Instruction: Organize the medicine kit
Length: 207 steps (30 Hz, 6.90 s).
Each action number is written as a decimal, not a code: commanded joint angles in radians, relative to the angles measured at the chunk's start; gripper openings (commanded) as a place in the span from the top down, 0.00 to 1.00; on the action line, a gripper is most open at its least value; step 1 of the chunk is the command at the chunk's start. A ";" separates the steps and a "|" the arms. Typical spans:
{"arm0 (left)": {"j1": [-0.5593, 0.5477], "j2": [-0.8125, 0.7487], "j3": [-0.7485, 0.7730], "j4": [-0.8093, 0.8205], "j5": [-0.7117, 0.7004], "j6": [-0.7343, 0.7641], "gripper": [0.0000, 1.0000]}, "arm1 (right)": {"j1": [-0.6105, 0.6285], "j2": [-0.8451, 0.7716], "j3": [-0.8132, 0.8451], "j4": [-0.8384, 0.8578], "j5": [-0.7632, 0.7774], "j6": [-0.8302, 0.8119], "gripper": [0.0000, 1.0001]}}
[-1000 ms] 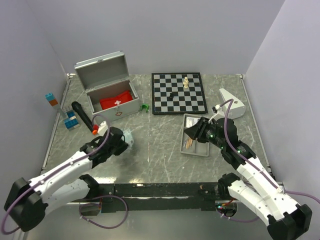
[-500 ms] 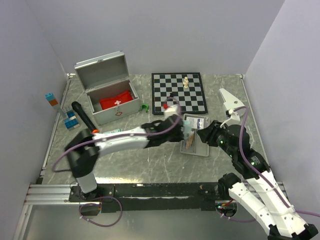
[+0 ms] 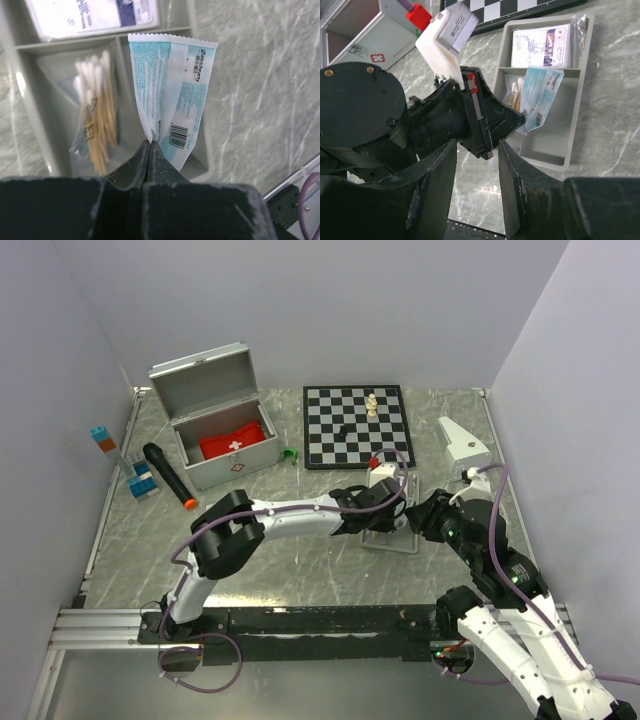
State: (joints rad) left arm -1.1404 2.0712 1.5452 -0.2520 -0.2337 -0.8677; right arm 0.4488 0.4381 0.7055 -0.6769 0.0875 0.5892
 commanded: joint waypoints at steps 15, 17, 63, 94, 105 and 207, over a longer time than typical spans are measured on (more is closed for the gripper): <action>-0.013 0.004 0.027 0.042 0.036 -0.042 0.58 | -0.005 -0.018 -0.008 -0.007 0.055 -0.008 0.54; -0.013 -0.022 0.010 0.040 0.036 -0.040 0.51 | -0.005 -0.007 -0.011 -0.003 0.063 0.001 0.54; 0.758 -0.473 -0.737 -0.150 -0.213 -0.200 0.31 | -0.010 0.129 -0.215 0.290 -0.206 0.031 0.56; 0.607 -0.606 -0.763 -0.217 -0.338 -0.195 0.18 | -0.010 0.065 -0.199 0.255 -0.175 0.020 0.55; 0.608 -0.361 -0.617 -0.359 -0.401 -0.211 0.20 | -0.012 0.039 -0.209 0.243 -0.169 0.014 0.55; -0.004 -0.126 -0.356 0.628 0.237 1.242 0.30 | -0.012 -0.124 -0.029 -0.078 0.009 0.015 0.50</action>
State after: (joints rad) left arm -1.1419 2.0453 1.2320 0.3645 0.0788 0.3878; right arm 0.4248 0.2829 0.6468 -0.9020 0.1741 0.5900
